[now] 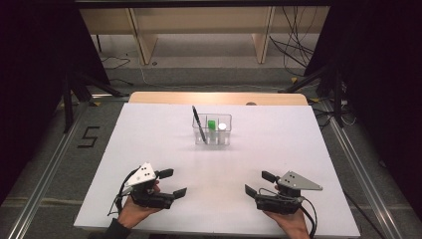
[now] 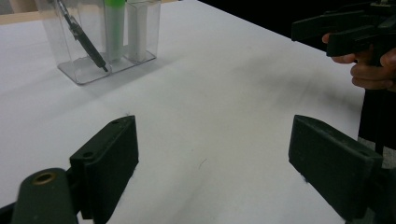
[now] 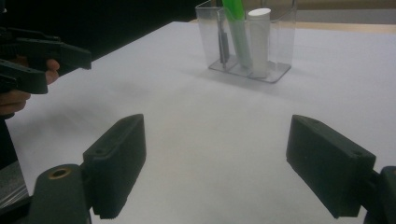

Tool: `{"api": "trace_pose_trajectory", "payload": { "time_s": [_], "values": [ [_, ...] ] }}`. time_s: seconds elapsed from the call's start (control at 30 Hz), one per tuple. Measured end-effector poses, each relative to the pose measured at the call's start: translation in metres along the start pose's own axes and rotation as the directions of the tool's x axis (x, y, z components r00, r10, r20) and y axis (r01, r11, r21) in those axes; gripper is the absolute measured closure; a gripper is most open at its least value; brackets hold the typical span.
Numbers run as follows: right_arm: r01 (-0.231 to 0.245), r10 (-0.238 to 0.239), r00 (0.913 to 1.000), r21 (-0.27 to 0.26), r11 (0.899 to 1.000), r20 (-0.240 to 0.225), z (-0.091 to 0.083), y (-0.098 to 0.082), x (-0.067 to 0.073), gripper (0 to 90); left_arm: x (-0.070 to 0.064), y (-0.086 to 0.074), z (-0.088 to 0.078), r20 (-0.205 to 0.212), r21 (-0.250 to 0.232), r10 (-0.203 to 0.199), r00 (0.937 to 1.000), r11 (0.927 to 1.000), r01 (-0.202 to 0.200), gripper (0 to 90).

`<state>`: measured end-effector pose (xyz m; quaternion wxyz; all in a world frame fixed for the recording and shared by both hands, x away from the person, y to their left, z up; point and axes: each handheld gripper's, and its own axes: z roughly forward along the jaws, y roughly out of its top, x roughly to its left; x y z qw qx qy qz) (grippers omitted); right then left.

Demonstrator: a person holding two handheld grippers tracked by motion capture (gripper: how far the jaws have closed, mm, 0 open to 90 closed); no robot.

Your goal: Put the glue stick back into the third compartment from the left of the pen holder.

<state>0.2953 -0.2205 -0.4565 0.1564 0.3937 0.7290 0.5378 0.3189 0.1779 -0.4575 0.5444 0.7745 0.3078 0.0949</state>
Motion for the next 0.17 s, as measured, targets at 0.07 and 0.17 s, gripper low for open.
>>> {"api": "trace_pose_trajectory", "payload": {
  "time_s": [0.07, 0.17],
  "values": [
    [-0.001, 0.001, 1.0, 0.003, 1.0, 0.001, 0.0002, -0.0002, 0.0, 20.7, 0.0003, -0.0002, 0.0002, -0.001, 0.001, 0.0, 1.0, 1.0, 0.0, 15.4],
    [0.002, -0.002, 1.0, 0.005, 1.0, 0.003, 0.0003, -0.0004, -0.0002, 20.6, 0.0007, -0.0004, 0.0007, -0.002, 0.003, -0.002, 1.0, 1.0, 0.002, 15.4]
  ]
}}
